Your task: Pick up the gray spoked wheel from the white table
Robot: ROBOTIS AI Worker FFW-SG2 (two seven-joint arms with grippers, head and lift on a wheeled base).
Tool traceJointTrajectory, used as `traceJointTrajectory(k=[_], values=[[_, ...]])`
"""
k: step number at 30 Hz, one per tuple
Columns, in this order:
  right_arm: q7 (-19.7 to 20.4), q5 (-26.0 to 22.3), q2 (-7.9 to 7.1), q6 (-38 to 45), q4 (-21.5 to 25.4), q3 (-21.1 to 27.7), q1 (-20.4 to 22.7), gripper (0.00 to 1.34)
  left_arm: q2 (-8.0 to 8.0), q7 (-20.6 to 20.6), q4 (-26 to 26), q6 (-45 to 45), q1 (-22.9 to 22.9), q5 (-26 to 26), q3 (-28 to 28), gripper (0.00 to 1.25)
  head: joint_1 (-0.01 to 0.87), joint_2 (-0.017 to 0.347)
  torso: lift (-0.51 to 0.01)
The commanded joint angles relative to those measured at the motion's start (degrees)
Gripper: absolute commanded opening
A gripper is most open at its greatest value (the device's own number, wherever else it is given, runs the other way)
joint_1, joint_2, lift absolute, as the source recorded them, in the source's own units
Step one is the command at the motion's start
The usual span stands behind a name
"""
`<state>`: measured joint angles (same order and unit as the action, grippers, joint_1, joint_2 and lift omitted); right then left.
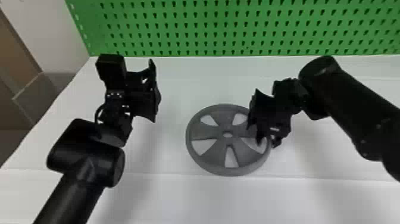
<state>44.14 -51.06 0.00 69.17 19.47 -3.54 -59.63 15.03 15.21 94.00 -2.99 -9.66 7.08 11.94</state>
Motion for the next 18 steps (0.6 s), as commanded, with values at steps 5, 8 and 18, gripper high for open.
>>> traceJointTrajectory(k=[5, 8, 18], values=[[-0.19, -0.09, 0.05, 0.09, 0.48, -1.91, -0.23, 0.46, 0.09, 0.00, 0.04, 0.00, 0.08, 0.03, 0.01, 1.06, 0.779, 0.107, -0.088], [-0.28, -0.09, 0.05, 0.18, 0.57, -2.26, -0.32, 0.45, 0.09, 0.00, -0.05, 0.00, 0.16, 0.03, 0.01, 1.06, 0.779, 0.107, -0.088], [-1.07, -0.09, 0.05, 0.44, 0.65, -3.75, -0.32, 0.24, 0.09, 0.00, 0.04, 0.00, 0.25, 0.03, -0.08, 1.06, 0.779, 0.107, -0.088]])
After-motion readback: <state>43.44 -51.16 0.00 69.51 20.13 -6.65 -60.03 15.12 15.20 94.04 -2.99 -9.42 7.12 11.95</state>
